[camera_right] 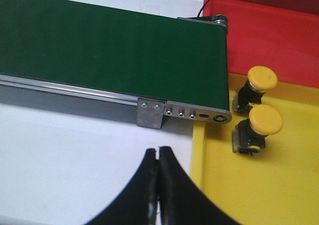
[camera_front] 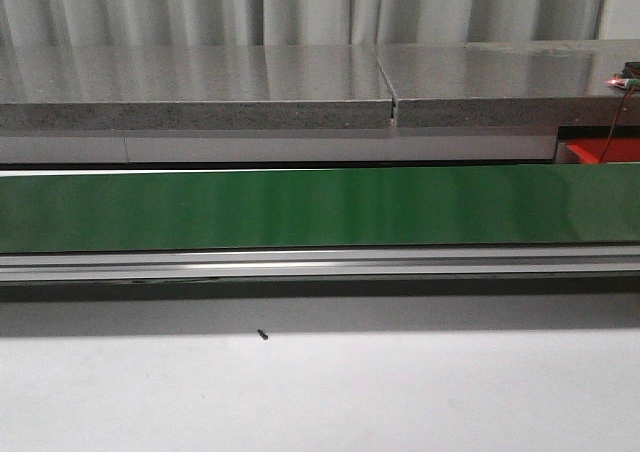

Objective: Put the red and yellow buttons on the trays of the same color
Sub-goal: 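Set the red button on the belt and open the left gripper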

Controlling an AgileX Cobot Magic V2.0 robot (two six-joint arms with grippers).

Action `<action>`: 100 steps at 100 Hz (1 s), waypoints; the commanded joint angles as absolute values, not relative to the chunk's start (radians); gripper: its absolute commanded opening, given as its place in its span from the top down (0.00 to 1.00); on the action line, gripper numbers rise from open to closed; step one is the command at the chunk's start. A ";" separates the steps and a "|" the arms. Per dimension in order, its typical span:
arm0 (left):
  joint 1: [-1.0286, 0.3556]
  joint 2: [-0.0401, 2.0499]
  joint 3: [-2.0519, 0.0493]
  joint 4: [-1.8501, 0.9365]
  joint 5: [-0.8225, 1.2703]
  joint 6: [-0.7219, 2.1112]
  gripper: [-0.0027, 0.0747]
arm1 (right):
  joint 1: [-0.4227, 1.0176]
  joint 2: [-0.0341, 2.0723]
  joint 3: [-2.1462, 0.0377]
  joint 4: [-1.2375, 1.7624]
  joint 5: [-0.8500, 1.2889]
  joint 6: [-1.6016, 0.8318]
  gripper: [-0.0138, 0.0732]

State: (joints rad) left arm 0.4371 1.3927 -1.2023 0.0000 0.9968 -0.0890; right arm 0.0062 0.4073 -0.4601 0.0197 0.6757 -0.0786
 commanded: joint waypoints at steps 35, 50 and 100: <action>0.635 1.509 -1.237 -0.101 0.954 0.050 0.29 | -0.002 0.413 -0.484 0.020 0.613 -0.079 0.92; 0.635 1.580 -1.237 -0.117 0.913 0.088 0.29 | -0.002 0.413 -0.484 0.020 0.613 -0.079 0.92; 0.632 1.734 -1.237 -0.188 0.688 0.134 0.30 | -0.002 0.413 -0.484 0.020 0.614 -0.079 0.92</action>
